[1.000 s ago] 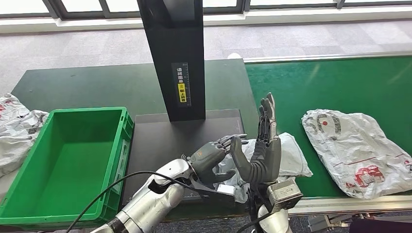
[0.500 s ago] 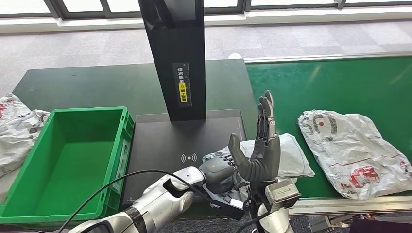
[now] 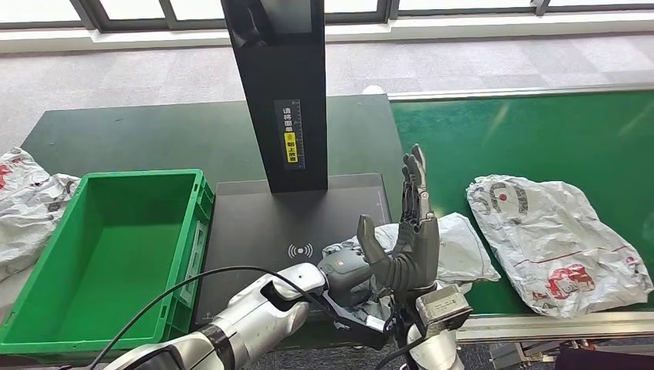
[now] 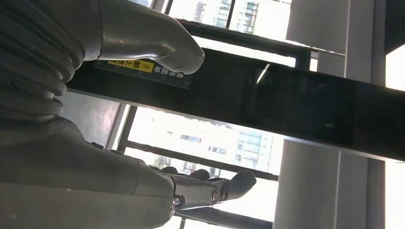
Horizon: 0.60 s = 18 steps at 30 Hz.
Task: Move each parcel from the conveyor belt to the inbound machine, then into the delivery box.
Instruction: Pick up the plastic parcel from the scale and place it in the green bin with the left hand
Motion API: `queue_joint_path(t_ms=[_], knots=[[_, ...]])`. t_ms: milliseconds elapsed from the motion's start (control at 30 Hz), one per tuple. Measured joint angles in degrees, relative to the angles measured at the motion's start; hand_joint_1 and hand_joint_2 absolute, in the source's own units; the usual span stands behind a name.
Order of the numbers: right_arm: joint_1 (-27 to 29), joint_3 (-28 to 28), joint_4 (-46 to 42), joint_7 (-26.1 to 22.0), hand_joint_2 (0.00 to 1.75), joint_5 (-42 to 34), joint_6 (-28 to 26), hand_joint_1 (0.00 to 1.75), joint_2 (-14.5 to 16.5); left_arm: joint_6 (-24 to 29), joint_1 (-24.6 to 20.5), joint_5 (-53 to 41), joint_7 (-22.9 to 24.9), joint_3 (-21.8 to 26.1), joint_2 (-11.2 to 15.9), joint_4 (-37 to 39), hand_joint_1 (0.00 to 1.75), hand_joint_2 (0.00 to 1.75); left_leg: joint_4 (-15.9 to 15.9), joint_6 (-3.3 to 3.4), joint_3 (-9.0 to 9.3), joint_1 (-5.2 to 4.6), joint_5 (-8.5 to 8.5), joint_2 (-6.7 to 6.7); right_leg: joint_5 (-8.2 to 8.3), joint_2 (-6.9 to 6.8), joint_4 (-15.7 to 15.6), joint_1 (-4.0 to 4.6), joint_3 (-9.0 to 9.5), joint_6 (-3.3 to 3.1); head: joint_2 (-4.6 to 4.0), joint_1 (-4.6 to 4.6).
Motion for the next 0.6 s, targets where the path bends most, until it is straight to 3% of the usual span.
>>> queue_joint_path(t_ms=[33, 167, 400, 600], knots=[[-0.1, 0.0, 0.1, 0.0, 1.75, 0.0, 0.1, 0.0, 0.0, -0.4, -0.1, 0.0, 0.0, 0.0, 0.0, 0.3, 1.73, 1.75, 0.0, 0.0, 0.0, 0.0, 0.0, 0.0, 0.0, 0.0, 0.0, 0.0, 0.02, 0.0, 0.0, 0.0], [-0.5, 0.1, 0.6, 0.0, 1.75, 0.0, 0.2, 0.0, 0.0, -1.4, -0.4, -1.0, 0.0, -0.5, 0.0, 1.5, 1.75, 1.75, 0.0, 0.02, -0.16, 0.0, -0.05, 0.0, -0.04, -0.01, 0.0, 0.0, 0.17, 0.01, 0.0, 0.0], [-0.8, 0.1, 1.0, 0.0, 1.75, -0.2, 0.2, 0.0, -0.1, 10.0, 1.6, -1.7, 1.0, 0.0, 0.7, 1.5, 1.75, 1.75, 0.0, 0.03, 0.01, 0.0, -0.2, 0.01, -0.18, 0.01, 0.0, 0.01, 0.35, 0.05, 0.0, 0.0], [0.6, 0.1, 1.0, 0.0, 1.75, -0.1, -1.1, 0.0, -0.7, 14.5, 3.7, -6.8, 6.0, 1.4, 1.9, 0.5, 1.75, 1.75, 0.0, 0.02, 0.19, 0.01, -0.24, 0.02, -0.22, 0.02, 0.0, 0.01, 0.39, 0.04, 0.0, -0.01]])
